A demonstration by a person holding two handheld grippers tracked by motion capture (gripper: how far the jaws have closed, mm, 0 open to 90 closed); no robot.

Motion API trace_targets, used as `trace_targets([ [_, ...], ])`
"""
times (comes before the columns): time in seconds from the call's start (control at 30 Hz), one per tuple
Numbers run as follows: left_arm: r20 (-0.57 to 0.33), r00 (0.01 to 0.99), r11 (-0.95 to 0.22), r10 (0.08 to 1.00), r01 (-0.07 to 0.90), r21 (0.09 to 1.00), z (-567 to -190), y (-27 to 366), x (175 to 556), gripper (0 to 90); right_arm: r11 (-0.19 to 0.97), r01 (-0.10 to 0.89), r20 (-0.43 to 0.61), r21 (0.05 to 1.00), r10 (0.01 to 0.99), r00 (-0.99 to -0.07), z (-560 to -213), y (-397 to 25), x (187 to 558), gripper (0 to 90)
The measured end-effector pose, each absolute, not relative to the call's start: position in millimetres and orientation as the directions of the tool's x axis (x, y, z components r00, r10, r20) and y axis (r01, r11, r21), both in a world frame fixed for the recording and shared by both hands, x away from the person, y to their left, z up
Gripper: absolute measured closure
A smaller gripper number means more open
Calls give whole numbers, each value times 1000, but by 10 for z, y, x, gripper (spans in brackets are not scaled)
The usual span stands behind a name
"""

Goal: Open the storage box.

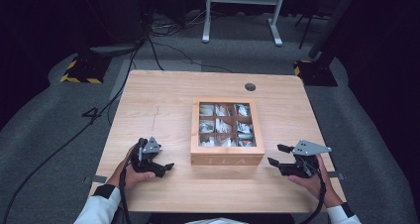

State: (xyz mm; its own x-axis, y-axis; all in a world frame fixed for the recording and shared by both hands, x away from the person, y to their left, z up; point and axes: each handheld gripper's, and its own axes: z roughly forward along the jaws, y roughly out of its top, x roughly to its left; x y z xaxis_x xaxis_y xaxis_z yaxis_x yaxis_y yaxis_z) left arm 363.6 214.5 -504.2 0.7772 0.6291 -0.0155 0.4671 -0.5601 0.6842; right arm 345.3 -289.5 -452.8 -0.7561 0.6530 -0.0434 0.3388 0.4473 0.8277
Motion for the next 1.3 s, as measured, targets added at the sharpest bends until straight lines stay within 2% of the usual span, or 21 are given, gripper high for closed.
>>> trace_targets([
  [0.63,-15,777,-560,629,467,684,-5042,2145,3636,118,461,329,-46,824,633,-773,-4541,-2687,3510,434],
  [1.3,-16,775,-558,632,470,684,-5042,2144,3633,118,450,309,-51,838,629,-775,-4523,-2610,3516,436],
])
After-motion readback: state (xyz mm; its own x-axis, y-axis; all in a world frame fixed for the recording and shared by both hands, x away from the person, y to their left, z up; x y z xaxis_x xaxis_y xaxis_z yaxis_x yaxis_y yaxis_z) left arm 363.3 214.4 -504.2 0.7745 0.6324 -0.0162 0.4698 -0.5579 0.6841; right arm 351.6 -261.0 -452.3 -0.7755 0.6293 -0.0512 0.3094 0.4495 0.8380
